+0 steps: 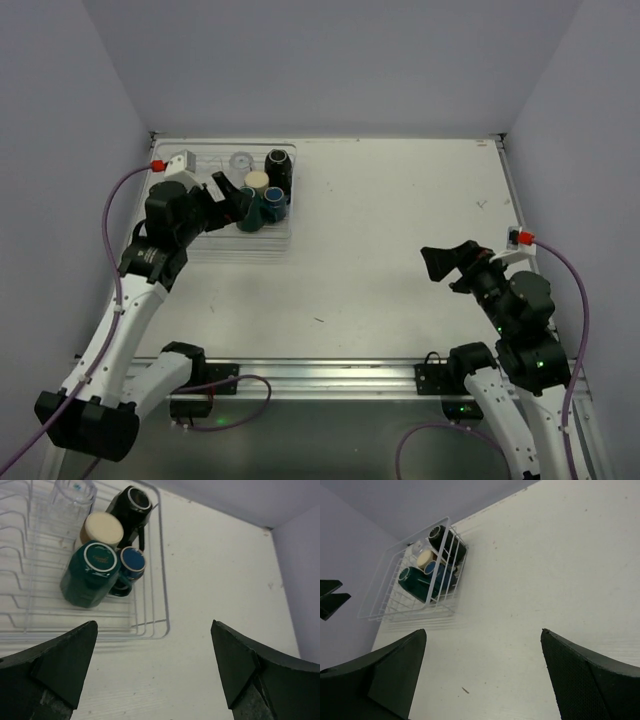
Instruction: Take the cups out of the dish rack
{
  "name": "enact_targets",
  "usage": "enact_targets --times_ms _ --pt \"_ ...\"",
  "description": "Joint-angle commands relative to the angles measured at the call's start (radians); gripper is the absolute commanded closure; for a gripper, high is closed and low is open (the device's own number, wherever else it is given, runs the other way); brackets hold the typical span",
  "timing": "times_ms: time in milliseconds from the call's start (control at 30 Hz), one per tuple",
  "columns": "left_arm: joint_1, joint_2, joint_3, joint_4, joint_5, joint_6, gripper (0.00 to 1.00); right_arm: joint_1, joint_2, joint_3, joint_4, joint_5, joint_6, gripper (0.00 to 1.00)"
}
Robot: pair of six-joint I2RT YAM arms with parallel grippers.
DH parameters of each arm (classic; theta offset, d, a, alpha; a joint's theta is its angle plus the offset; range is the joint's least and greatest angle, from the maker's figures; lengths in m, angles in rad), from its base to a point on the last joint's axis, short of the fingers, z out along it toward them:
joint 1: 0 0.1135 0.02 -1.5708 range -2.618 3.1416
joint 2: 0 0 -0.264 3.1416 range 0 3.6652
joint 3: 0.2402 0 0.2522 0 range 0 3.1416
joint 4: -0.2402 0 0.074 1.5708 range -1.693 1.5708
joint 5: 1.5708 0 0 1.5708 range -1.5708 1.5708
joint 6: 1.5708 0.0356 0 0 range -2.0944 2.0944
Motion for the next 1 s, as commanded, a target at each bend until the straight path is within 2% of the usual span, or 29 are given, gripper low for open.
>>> enact_targets --times_ms 0,133,300,500,633,867,967 --pt "0.006 0.074 0.095 -0.156 -0.095 0.101 0.0 -0.004 0.03 -0.01 -0.016 0.003 0.001 0.01" --pt "0.006 0.166 0.156 -0.157 -0.142 0.132 0.09 -0.004 0.024 -0.032 0.021 -0.023 -0.016 0.01" --pt "0.004 0.365 0.282 -0.157 -0.187 0.16 0.18 -0.004 0.037 -0.027 0.038 -0.041 -0.036 0.01" --pt "-0.019 0.565 0.42 -0.184 -0.299 0.199 0.18 -0.002 0.06 -0.033 0.049 -0.052 -0.037 0.01" --pt "-0.045 0.695 0.556 -0.265 -0.355 0.238 0.18 -0.004 0.057 -0.046 0.06 -0.063 -0.034 0.01" --pt "-0.054 0.795 0.627 -0.241 -0.274 0.218 0.17 -0.002 0.05 -0.069 0.078 -0.071 -0.036 0.01" --pt "-0.062 0.876 0.72 -0.275 -0.285 0.238 0.17 -0.004 0.063 -0.06 0.075 -0.078 -0.045 0.01"
